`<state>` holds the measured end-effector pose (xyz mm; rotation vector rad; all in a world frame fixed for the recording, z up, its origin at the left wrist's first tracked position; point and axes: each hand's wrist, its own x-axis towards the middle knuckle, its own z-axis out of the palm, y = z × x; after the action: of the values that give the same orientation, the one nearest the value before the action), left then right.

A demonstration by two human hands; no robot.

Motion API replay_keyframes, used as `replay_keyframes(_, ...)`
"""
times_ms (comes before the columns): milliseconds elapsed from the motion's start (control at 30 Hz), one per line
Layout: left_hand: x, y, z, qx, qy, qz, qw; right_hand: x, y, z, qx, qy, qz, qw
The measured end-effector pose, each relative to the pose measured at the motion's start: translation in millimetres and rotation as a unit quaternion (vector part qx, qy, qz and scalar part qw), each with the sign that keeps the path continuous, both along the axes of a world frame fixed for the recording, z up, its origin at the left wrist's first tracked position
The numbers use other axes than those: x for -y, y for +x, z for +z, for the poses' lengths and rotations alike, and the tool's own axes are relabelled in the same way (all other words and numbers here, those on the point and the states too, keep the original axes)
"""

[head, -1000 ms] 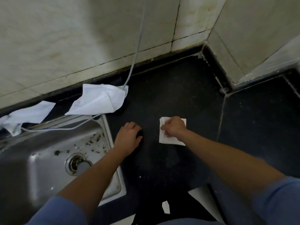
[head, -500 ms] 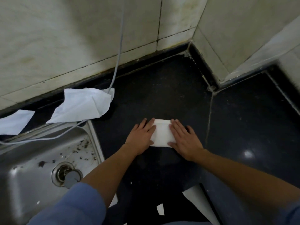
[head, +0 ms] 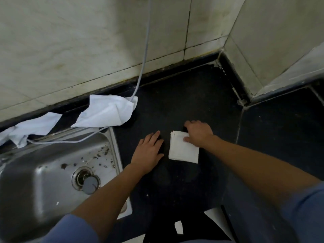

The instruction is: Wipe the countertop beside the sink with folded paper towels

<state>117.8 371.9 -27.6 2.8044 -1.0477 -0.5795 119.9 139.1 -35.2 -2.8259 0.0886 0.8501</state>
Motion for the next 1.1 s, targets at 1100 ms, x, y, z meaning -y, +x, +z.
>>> replay_keyframes(1100, 52.4, -104.3, 117.7, 0.078, -0.076, -0.327, 0.939, -18.3, -335.1, 144.7, 0.142, -0.031, -0.35, 0.925)
